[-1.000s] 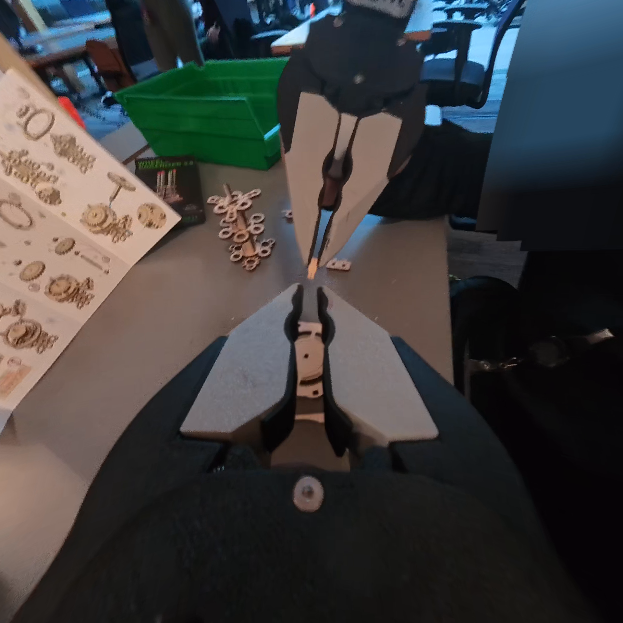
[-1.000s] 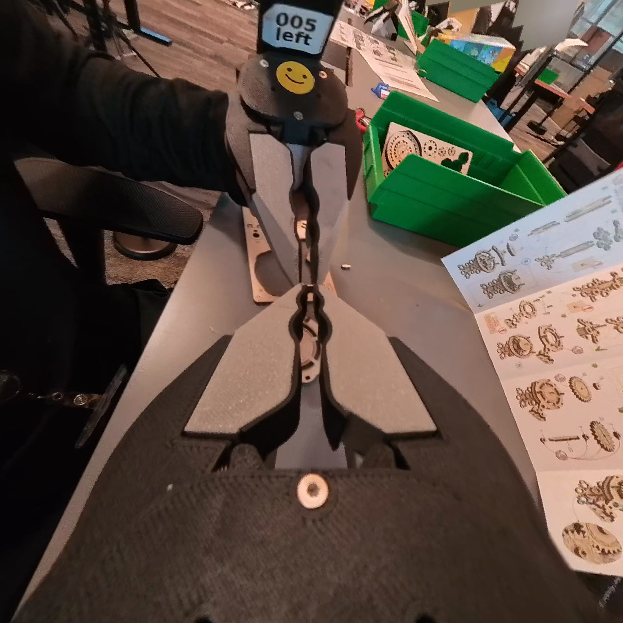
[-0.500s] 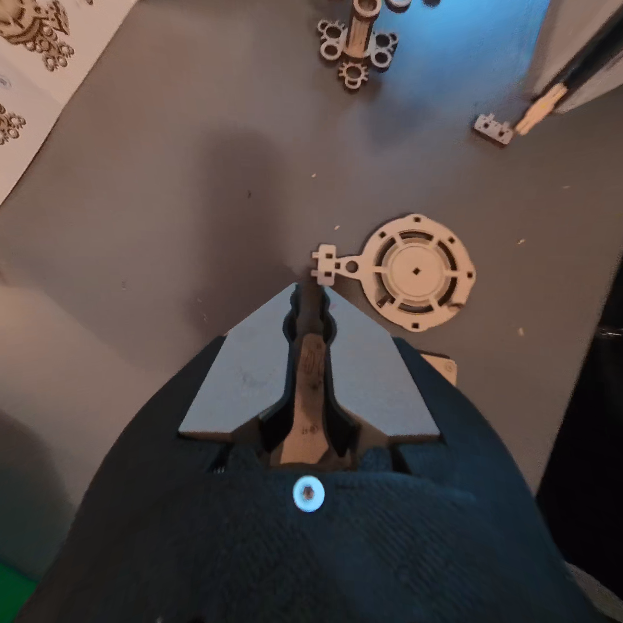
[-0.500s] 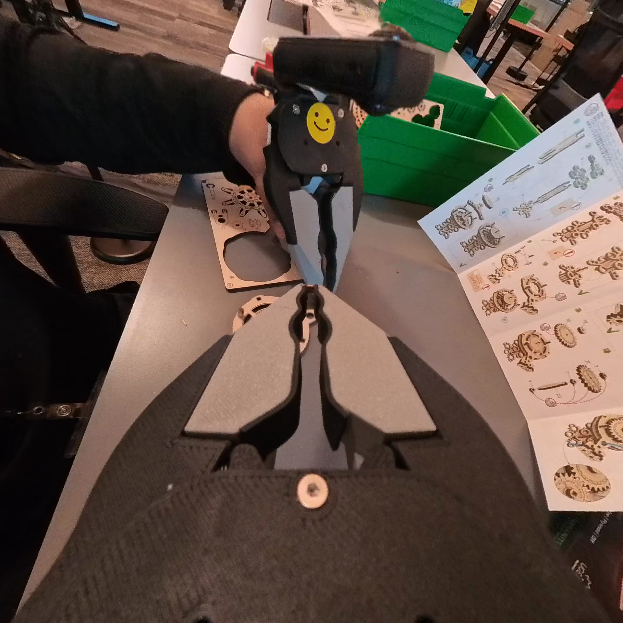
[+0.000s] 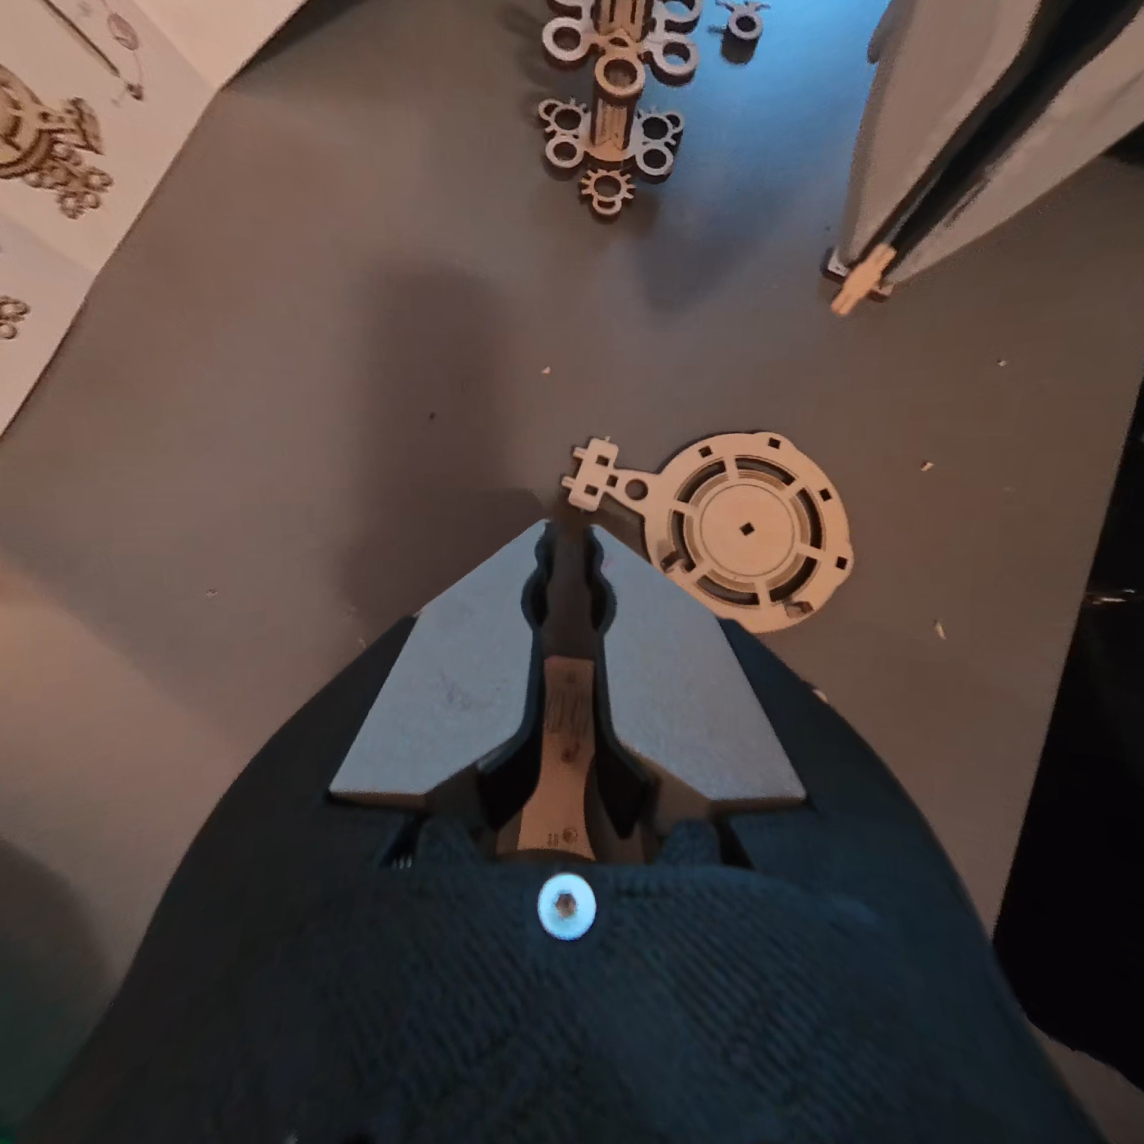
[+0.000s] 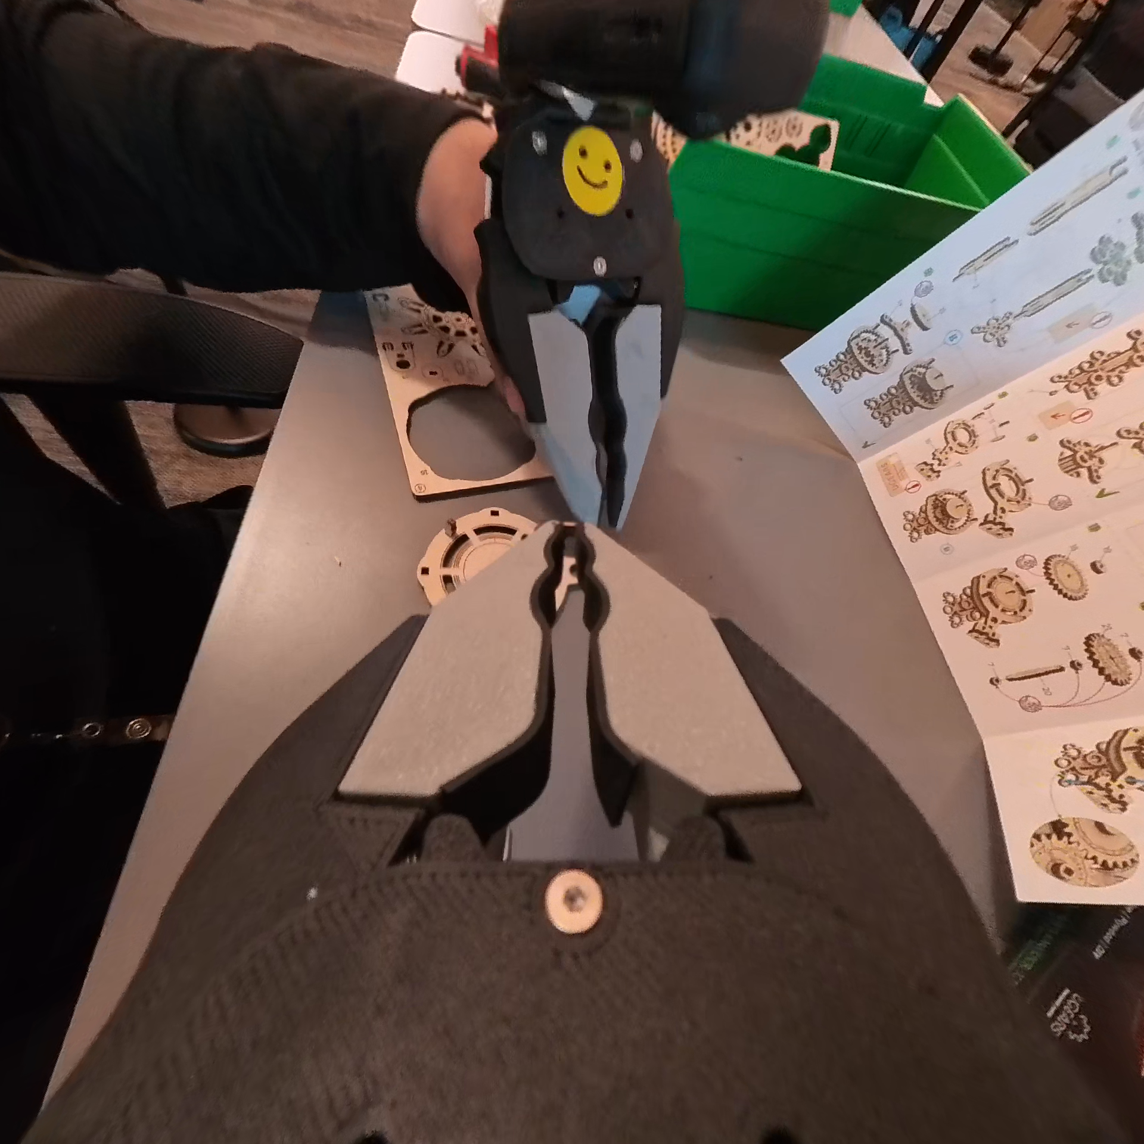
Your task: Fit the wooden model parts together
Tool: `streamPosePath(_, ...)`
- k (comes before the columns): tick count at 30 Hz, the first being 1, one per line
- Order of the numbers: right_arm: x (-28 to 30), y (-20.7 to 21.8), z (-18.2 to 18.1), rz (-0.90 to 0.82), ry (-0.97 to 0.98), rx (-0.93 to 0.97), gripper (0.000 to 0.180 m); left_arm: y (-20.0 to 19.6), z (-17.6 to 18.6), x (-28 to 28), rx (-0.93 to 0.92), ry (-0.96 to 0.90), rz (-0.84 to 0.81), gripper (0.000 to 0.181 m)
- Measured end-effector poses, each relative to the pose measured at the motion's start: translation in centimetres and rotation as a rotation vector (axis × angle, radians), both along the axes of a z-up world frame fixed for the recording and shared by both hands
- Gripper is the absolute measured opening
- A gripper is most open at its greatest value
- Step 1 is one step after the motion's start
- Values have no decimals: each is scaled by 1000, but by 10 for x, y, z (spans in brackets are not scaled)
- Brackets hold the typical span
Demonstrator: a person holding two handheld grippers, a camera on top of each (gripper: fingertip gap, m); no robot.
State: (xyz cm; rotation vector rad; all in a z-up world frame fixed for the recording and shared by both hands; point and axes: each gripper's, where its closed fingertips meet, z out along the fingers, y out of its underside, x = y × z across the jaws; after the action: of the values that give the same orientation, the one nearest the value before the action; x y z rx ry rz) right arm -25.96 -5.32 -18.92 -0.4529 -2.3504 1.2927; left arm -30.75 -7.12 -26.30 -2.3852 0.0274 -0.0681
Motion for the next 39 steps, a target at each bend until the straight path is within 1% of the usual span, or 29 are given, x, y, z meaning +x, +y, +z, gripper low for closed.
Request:
streamPosePath(1, 0, 1, -2, 1, -8, 6, 0, -3, 3, -2, 21, 5, 16, 7)
streamPosePath(3, 2, 4, -6, 4, -25, 17, 0, -8, 12, -4, 77, 11, 43, 11)
streamPosePath(7, 5, 7, -12, 14, -58, 24, 0, -15, 30, -7, 214, 36, 78, 12)
streamPosePath(9, 7, 7, -13, 26, -73, 21, 0, -16, 33, -5, 262, 50, 68, 12)
streamPosePath(12, 10, 4, -16, 45, -89, 26, 0, -17, 31, -1, 277, 80, 40, 13)
streamPosePath(17, 18, -3, -29, 98, -126, 64, 0, -15, 38, 7, 329, 139, -15, 12)
streamPosePath(20, 20, -5, -37, 119, -139, 99, 0, -16, 42, 8, 357, 186, -18, 12)
streamPosePath(22, 20, -6, -39, 118, -142, 106, 0, -17, 44, 9, 375, 180, -21, 11)
streamPosePath(28, 8, 0, -34, 53, -122, 75, 0, -19, 51, 5, 418, 78, -4, 12)
streamPosePath(35, -7, 8, -19, -43, -68, -2, 0, -20, 53, 4, 436, 116, 6, 10)
streamPosePath(39, -9, 9, -9, -60, -57, -66, 0, -19, 49, 7, 414, 142, -14, 12)
